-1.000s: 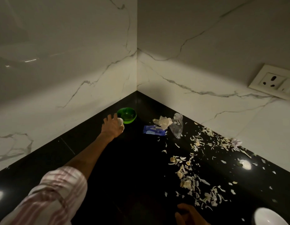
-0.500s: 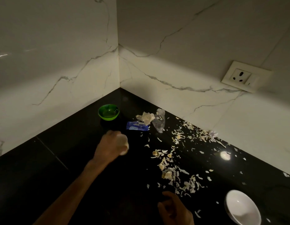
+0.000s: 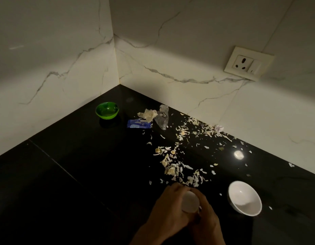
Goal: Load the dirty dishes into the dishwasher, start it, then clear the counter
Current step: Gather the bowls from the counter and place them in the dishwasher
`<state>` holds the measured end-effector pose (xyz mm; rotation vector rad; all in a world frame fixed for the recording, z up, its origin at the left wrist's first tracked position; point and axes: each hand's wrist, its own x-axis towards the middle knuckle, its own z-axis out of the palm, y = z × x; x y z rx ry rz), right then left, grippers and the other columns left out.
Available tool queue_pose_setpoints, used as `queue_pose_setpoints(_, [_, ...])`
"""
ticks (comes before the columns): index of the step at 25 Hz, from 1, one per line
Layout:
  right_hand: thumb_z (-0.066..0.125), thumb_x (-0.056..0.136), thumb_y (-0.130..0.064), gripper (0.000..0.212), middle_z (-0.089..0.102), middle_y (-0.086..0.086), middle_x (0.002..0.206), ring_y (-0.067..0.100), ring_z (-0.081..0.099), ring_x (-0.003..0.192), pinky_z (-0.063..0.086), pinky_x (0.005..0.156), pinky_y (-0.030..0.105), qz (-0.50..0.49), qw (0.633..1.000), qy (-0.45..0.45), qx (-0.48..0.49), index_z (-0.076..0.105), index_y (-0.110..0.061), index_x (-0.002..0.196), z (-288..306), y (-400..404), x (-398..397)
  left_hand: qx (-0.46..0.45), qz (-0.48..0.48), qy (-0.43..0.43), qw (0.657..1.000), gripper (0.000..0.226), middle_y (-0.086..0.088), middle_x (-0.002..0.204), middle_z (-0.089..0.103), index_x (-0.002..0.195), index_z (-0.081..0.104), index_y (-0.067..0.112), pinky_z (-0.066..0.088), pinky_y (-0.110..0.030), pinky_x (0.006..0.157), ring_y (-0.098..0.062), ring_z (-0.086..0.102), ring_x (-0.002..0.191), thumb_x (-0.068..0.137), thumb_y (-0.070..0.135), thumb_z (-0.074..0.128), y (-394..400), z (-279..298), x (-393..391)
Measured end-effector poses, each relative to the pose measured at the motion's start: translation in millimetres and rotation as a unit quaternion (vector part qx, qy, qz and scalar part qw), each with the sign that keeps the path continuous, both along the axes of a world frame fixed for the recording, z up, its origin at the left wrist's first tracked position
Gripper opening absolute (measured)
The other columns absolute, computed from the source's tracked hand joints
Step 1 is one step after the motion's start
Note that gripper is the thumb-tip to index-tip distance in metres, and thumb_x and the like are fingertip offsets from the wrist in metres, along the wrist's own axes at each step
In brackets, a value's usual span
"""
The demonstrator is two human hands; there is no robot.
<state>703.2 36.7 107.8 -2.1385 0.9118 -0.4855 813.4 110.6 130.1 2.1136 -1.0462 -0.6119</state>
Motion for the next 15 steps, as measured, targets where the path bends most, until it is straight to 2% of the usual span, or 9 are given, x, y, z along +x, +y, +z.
queue_pose_setpoints(1, [0.066, 0.062, -0.049, 0.070, 0.064, -0.012, 0.121, 0.011, 0.062, 0.109, 0.049, 0.090, 0.024, -0.017, 1.000, -0.006, -0.012, 0.045, -0.053, 0.128, -0.5, -5.0, -9.9, 0.001, -0.013, 0.008, 1.000, 0.070, 0.017, 0.138, 0.040, 0.140, 0.038, 0.036, 0.038, -0.020, 0.104, -0.004, 0.038, 0.127, 0.080, 0.049, 0.072, -4.8, -1.5, -8.7])
queue_pose_setpoints(3, [0.077, 0.064, -0.030, 0.069, 0.067, -0.009, 0.118, 0.014, 0.063, 0.107, 0.046, 0.089, 0.023, -0.053, 0.999, 0.006, 0.004, 0.051, -0.055, 0.123, -1.9, -14.7, -28.3, -0.010, -0.045, 0.040, 0.998, 0.075, 0.017, 0.143, 0.038, 0.143, 0.036, 0.035, 0.033, -0.015, 0.104, -0.001, 0.035, 0.130, 0.079, 0.056, 0.069, -12.3, -1.4, -23.8])
queue_pose_setpoints(5, [0.086, 0.064, -0.012, 0.074, 0.070, 0.004, 0.114, 0.022, 0.067, 0.102, 0.047, 0.084, 0.027, -0.115, 0.993, 0.012, 0.013, 0.052, -0.041, 0.123, -5.9, -24.9, -40.8, -0.022, -0.069, 0.054, 0.996, 0.079, 0.018, 0.147, 0.033, 0.145, 0.034, 0.034, 0.028, -0.012, 0.105, 0.003, 0.029, 0.133, 0.078, 0.063, 0.064, -16.1, -1.4, -32.7])
queue_pose_setpoints(6, [0.089, 0.061, -0.010, 0.078, 0.071, 0.008, 0.111, 0.023, 0.068, 0.098, 0.050, 0.080, 0.029, -0.142, 0.990, 0.015, -0.006, 0.053, -0.033, 0.126, -7.7, -29.2, -48.7, -0.026, -0.075, 0.050, 0.996, 0.075, 0.020, 0.149, 0.030, 0.146, 0.034, 0.034, 0.025, -0.010, 0.105, 0.007, 0.025, 0.132, 0.081, 0.061, 0.062, -16.9, -2.8, -35.0])
queue_pose_setpoints(8, [0.093, 0.057, -0.015, 0.077, 0.070, 0.002, 0.110, 0.021, 0.069, 0.094, 0.056, 0.078, 0.033, -0.177, 0.983, 0.013, -0.051, 0.059, -0.020, 0.126, -15.7, -34.9, -64.9, -0.027, -0.073, 0.040, 0.996, 0.065, 0.021, 0.150, 0.026, 0.146, 0.032, 0.035, 0.022, -0.007, 0.101, 0.011, 0.019, 0.130, 0.089, 0.053, 0.058, -14.3, -7.1, -34.9])
queue_pose_setpoints(11, [0.090, 0.064, -0.025, 0.070, 0.061, -0.011, 0.114, 0.018, 0.064, 0.103, 0.055, 0.087, 0.040, -0.203, 0.979, -0.023, 0.005, 0.055, -0.027, 0.125, -15.6, -40.8, -76.9, -0.027, -0.048, 0.053, 0.997, 0.058, 0.017, 0.151, 0.031, 0.145, 0.034, 0.034, 0.028, -0.013, 0.105, 0.007, 0.025, 0.132, 0.093, 0.049, 0.055, -10.5, -14.4, -30.9])
queue_pose_setpoints(13, [0.087, 0.068, -0.027, 0.071, 0.058, -0.008, 0.117, 0.021, 0.062, 0.106, 0.054, 0.090, 0.042, -0.213, 0.975, -0.022, 0.065, 0.050, -0.026, 0.128, -14.6, -44.2, -79.5, -0.027, -0.027, 0.060, 0.997, 0.056, 0.015, 0.150, 0.033, 0.144, 0.035, 0.033, 0.034, -0.020, 0.108, 0.002, 0.031, 0.133, 0.093, 0.047, 0.055, -8.7, -16.7, -27.6])
queue_pose_setpoints(15, [0.086, 0.069, -0.025, 0.072, 0.058, -0.002, 0.123, 0.023, 0.060, 0.110, 0.054, 0.091, 0.044, -0.205, 0.975, -0.026, 0.086, 0.047, -0.023, 0.130, -14.6, -45.2, -79.0, -0.028, -0.010, 0.052, 0.998, 0.055, 0.014, 0.148, 0.035, 0.143, 0.037, 0.031, 0.035, -0.022, 0.107, 0.000, 0.034, 0.131, 0.094, 0.046, 0.055, -8.7, -19.6, -24.0])
